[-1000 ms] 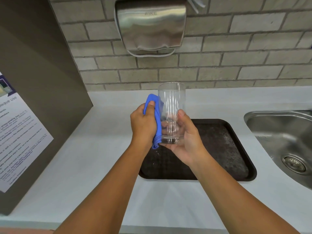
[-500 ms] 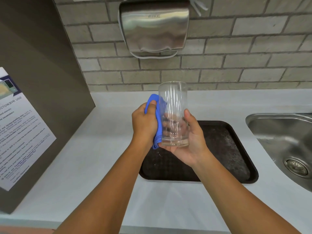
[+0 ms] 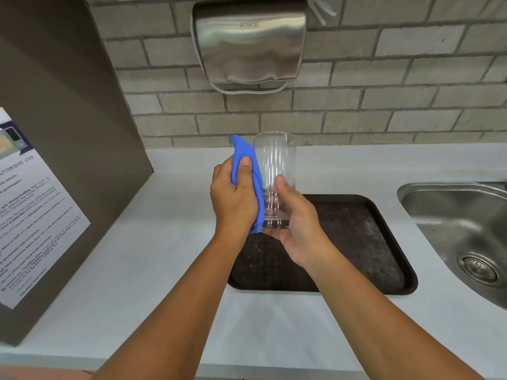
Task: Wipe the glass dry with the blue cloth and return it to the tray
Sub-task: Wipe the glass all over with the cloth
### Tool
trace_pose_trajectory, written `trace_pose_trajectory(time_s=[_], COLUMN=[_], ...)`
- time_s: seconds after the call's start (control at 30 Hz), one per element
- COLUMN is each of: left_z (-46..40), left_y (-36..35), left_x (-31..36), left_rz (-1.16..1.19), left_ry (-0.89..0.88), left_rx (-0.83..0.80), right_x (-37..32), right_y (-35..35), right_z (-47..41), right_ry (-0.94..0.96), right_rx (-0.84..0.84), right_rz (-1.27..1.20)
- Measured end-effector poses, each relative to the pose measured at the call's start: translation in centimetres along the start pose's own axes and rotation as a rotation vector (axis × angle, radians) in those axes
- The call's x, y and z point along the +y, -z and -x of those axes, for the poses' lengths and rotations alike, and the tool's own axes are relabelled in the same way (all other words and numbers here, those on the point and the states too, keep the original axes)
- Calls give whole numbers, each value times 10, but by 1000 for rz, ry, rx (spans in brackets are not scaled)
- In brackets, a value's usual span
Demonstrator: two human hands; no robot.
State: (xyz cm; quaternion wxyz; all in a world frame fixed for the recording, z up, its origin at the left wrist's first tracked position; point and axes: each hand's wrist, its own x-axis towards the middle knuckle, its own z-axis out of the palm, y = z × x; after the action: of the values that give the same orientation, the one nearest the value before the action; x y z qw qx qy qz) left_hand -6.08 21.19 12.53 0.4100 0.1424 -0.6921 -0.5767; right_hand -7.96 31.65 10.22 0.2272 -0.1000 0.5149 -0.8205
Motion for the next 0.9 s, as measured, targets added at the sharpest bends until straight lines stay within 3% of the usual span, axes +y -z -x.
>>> trace_pose_trajectory(time_s=[0.17,0.3,0.37,0.43,0.6,0.67,0.7,0.83,0.9], left_z=[5,19,17,7,-8,-6,-4,10,10], left_y=[-1,-3,-2,1,5,4,3,-1,-3], left_x=[2,16,19,18,9,9,10,19,22], left_rz=[6,-105,-119,-87,17,29,0,-134,-113], left_ry=[-3,-323,-398,-297,269,305,241,-295,-339], left_rx=[-4,8,-4,3,-60,-89,-86,-86,-63], right_x=[4,1,-2,-3,1,4,5,6,6], right_y=[-3,-1,1,2,9,13,15,14,12], right_z=[2,3,4,5,7,7,6,7,7], right_ry=[28,26,-2,-33,-71,-74,-71,-83,-89], right_rx=[128,54,-39,-118,-221,-233,-233,-231,-245], right_rz=[3,-35,-96,-180,-291,-328,-330,-281,-278])
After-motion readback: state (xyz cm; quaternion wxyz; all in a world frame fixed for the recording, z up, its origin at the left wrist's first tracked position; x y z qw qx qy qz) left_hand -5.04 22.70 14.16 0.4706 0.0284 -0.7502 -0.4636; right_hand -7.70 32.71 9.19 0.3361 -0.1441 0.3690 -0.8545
